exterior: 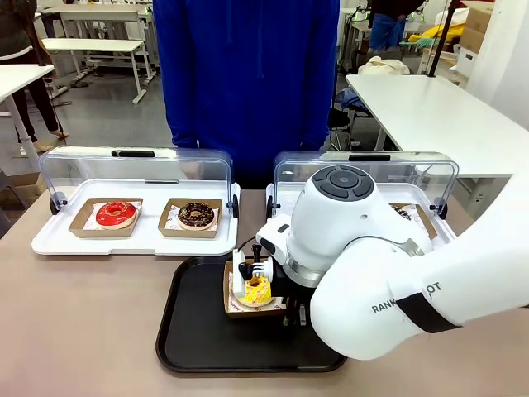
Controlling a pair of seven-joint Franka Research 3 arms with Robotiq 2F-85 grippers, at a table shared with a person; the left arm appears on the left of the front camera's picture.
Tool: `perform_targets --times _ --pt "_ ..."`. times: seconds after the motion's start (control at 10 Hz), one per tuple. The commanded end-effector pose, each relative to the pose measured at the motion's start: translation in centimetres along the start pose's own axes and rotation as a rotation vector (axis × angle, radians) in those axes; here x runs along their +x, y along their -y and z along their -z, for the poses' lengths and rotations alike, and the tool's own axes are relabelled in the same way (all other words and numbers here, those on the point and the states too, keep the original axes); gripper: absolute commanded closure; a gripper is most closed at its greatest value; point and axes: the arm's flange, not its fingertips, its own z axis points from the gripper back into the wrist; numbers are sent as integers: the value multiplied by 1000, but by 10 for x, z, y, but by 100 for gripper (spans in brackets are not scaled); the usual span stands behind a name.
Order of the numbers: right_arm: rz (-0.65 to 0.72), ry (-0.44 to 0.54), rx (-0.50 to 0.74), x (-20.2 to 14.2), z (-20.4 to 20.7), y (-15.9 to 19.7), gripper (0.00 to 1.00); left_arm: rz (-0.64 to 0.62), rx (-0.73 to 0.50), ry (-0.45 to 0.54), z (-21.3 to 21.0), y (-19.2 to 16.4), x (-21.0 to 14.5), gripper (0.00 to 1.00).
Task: Move the third donut from the left to the tray.
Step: Pick up the Paper togo box containing the Donut indicated by the person and place it on the Handle tray.
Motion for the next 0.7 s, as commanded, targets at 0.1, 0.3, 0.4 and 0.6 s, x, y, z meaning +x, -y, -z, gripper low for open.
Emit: perform_targets --times 0.1,0.3,0.4,0.6 --pt "-7 -17 -35 -57 -25 -52 9 11 -7 -4 -1 2 1 0" --pt "-2 -51 -56 -55 -45 -48 0 11 -7 -4 -1 2 1 0" --pt "-3 -42 -61 -56 -56 -46 0 11 -7 -4 -1 2 1 0" --pt "7 -42 -82 -59 -70 -44 0 11 -7 -4 -1 2 1 0"
